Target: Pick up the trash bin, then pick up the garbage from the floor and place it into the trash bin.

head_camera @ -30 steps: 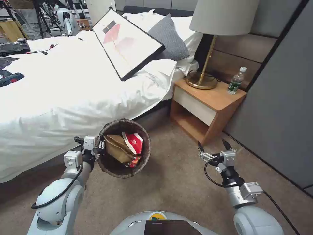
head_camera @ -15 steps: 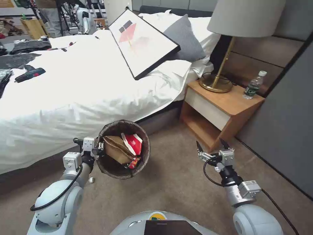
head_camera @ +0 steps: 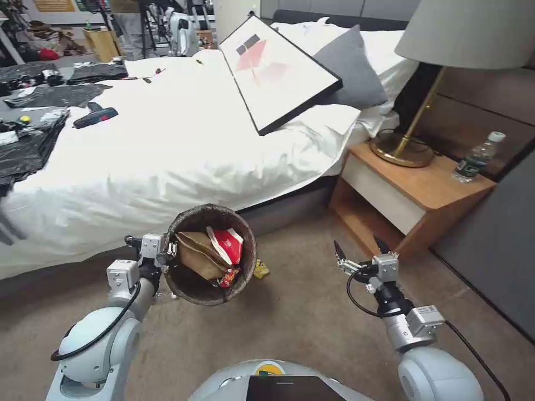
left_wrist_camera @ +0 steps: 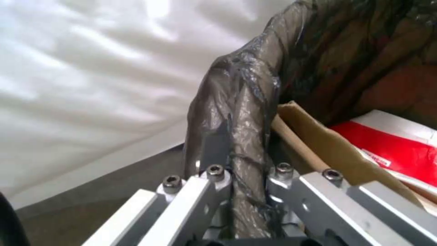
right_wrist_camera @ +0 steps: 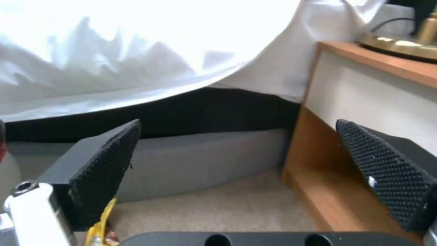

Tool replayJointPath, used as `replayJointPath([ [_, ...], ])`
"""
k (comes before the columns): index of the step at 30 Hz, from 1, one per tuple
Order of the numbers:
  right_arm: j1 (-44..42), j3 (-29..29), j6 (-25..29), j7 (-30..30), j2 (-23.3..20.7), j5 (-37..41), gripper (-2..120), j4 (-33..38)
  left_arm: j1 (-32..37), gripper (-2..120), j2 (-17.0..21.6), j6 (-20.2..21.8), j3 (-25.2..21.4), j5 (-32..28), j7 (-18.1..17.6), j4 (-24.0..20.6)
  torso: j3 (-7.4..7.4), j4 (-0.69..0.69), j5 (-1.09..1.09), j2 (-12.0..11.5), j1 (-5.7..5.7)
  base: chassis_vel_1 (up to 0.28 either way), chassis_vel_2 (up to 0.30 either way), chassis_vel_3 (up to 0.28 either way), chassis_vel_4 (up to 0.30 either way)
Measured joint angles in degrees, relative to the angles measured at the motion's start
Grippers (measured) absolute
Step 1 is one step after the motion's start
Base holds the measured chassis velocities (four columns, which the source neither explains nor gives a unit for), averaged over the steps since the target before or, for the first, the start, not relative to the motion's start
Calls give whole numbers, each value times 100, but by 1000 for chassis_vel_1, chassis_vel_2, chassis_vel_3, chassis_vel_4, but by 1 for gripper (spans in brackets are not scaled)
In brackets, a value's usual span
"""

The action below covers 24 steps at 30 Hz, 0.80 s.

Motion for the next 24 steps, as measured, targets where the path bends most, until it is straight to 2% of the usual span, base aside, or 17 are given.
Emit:
replayJointPath([
  [24,45,24,-100,4,-52,146,100,-88,-9,3,-2,-13,-5,-2,-2,12,0,0,0,0,0,56,61,62,64],
])
